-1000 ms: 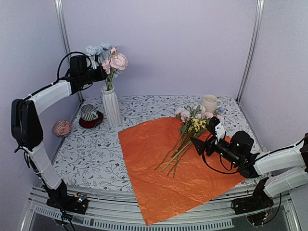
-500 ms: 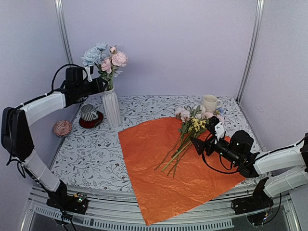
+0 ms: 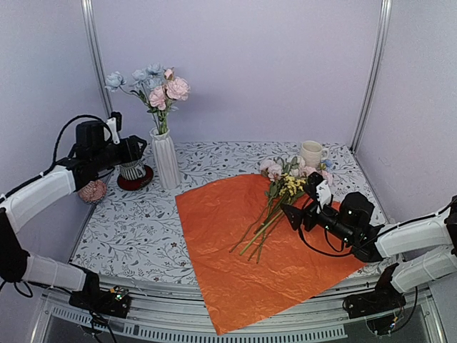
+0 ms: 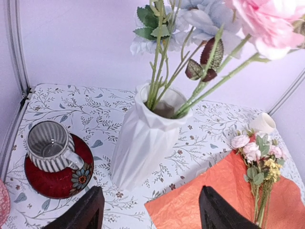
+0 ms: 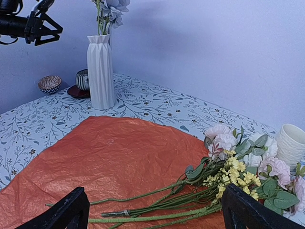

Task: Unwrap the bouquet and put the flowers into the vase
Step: Pick up the fake flower from the flattened wrapping paper.

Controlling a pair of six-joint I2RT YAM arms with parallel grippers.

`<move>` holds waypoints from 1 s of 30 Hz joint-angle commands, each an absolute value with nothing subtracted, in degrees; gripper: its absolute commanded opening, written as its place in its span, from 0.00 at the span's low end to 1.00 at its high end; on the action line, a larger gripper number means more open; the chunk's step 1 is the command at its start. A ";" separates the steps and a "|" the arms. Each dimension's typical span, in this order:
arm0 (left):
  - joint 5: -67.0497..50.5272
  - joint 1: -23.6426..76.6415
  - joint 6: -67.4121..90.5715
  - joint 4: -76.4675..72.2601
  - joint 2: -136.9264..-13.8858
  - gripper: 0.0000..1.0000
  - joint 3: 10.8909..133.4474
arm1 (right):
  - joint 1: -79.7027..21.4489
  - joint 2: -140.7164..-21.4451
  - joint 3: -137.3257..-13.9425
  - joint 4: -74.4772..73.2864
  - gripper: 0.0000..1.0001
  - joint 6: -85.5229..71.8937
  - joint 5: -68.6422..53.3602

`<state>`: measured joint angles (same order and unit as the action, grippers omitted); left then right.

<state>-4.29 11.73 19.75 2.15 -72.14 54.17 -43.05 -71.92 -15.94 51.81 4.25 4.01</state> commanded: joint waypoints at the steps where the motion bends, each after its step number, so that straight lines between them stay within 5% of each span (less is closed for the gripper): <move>1: -4.77 12.25 20.10 7.52 -66.27 0.71 50.08 | -42.87 -72.33 -19.62 47.65 0.99 1.07 6.26; 3: -6.07 12.33 21.20 9.04 -63.82 0.74 47.73 | -42.84 -71.60 -21.31 42.77 0.99 -3.45 9.31; 8: -9.28 12.49 27.23 10.01 -58.94 0.98 40.33 | -42.88 -68.06 -26.42 27.99 0.95 -18.22 15.71; 18: -9.99 15.13 36.30 11.67 -60.84 0.98 36.36 | -42.86 -56.91 -23.53 18.39 0.79 -28.19 15.47; 30: -11.92 15.47 35.04 13.17 -67.39 0.98 41.17 | -42.83 -72.40 -35.81 4.33 0.61 -42.03 10.95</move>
